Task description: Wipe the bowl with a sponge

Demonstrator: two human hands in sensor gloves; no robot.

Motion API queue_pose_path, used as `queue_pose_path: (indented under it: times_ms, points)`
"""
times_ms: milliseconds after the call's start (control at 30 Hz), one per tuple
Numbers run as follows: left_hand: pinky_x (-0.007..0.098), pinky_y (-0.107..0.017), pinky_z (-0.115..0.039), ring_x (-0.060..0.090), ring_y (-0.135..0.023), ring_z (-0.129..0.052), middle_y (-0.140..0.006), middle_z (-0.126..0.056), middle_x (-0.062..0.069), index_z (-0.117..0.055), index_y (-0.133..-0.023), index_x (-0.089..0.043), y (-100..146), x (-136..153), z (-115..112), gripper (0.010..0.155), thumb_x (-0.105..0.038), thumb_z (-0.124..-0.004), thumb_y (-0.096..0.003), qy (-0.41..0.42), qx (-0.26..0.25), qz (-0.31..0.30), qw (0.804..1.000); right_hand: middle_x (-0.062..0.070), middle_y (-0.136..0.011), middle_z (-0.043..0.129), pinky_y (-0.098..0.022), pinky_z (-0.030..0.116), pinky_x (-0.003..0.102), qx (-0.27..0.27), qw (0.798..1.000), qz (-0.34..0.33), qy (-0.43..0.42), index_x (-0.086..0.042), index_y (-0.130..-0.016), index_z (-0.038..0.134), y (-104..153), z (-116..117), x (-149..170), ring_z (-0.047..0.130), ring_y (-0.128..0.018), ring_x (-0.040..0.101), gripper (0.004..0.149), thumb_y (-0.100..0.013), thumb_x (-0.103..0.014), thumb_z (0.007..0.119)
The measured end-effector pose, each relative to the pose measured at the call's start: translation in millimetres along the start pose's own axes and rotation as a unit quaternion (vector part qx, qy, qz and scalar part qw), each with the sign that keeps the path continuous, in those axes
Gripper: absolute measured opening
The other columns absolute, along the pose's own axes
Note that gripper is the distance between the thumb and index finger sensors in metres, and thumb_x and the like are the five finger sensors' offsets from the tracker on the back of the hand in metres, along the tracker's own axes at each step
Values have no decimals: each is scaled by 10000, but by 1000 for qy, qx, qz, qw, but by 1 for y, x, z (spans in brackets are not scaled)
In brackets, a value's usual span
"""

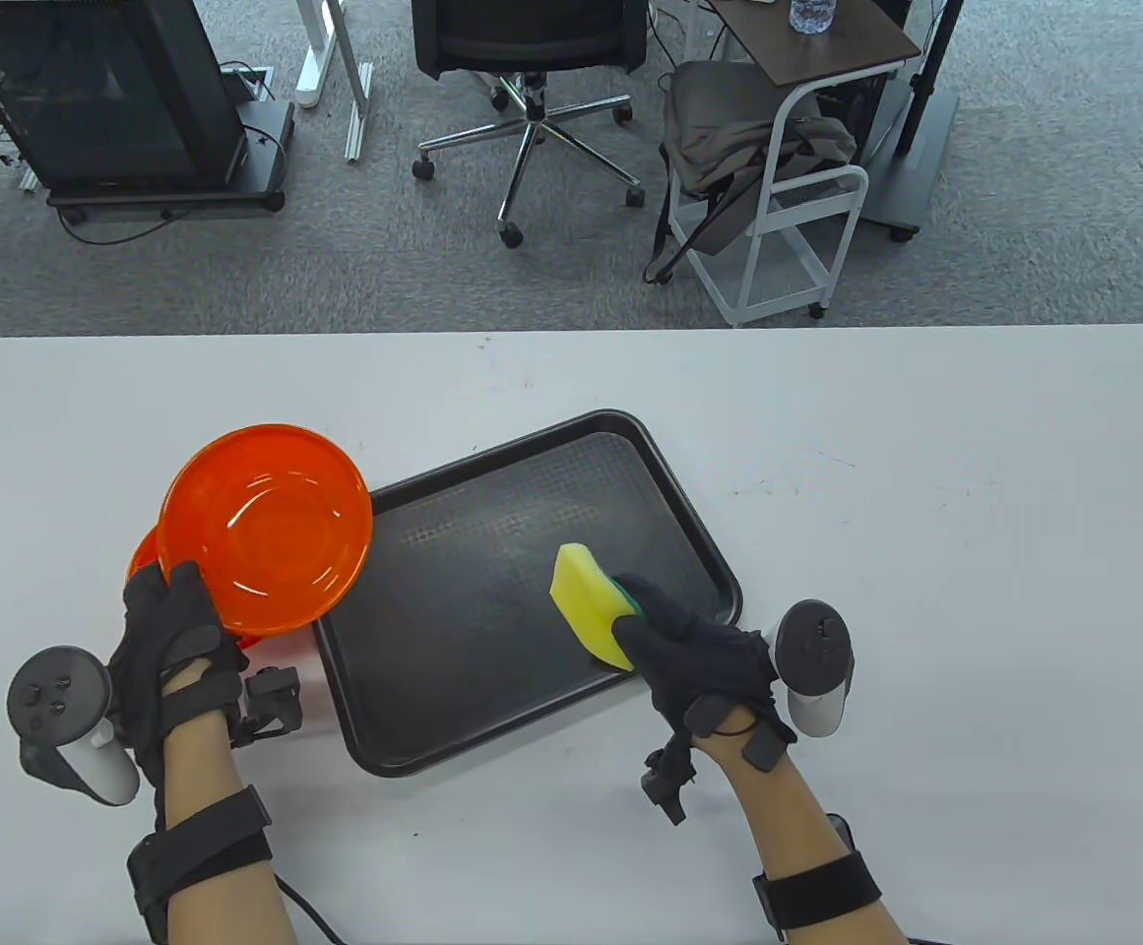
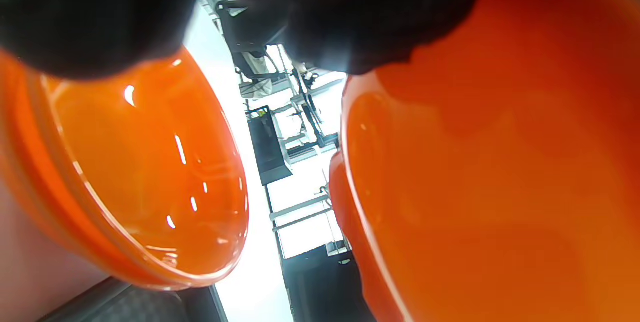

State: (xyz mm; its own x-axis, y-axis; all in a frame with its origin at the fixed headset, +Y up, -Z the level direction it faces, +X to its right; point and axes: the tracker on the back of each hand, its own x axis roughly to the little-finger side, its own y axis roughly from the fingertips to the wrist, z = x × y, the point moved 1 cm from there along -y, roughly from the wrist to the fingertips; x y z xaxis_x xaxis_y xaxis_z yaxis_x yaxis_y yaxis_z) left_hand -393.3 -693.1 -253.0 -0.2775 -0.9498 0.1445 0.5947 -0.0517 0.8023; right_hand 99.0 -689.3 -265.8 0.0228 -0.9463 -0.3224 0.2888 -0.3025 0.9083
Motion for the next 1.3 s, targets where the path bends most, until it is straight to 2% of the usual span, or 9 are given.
queue_pose_path:
  times_ms: [367,667,833,967,1300]
  points:
    - [336,-163,-918,64,-44,-950,-433,-941,40,-532,-992,-49,-5,21,11,623,-444,-723,-550,24,-63,53,996,270,-794,887,-480,763,590,-8,1000,12,-3,-11,-937,589,0,3,5,1006,-555,359,510,-580,-340,746]
    - [346,-192,-910,76,-93,-955,-490,-918,81,-471,-1008,-36,-7,45,-1,649,-426,-715,-550,18,-43,106,993,269,-795,887,-480,763,589,-15,1000,19,-1,-11,-937,590,0,7,9,1006,-556,360,509,-581,-340,745]
    - [320,-154,-907,52,-71,-941,-480,-919,82,-469,-1014,-42,-8,48,0,655,-428,-719,-546,-36,-50,113,992,269,-797,884,-479,763,591,-20,999,28,-1,-12,-938,588,1,10,13,1005,-557,361,509,-581,-340,745]
    - [312,-144,-905,44,-67,-935,-478,-915,87,-463,-1017,-39,-9,56,-3,658,-427,-717,-550,-5,-33,135,990,269,-798,884,-481,762,591,-21,999,28,-2,-12,-938,588,1,12,13,1004,-558,361,510,-582,-341,744]
    - [306,-133,-906,37,-54,-934,-469,-922,71,-475,-1013,-34,-6,61,-5,658,-424,-727,-546,-33,-33,152,987,269,-799,883,-481,761,591,-28,999,27,-3,-13,-939,586,1,15,14,1004,-558,362,510,-582,-341,744]
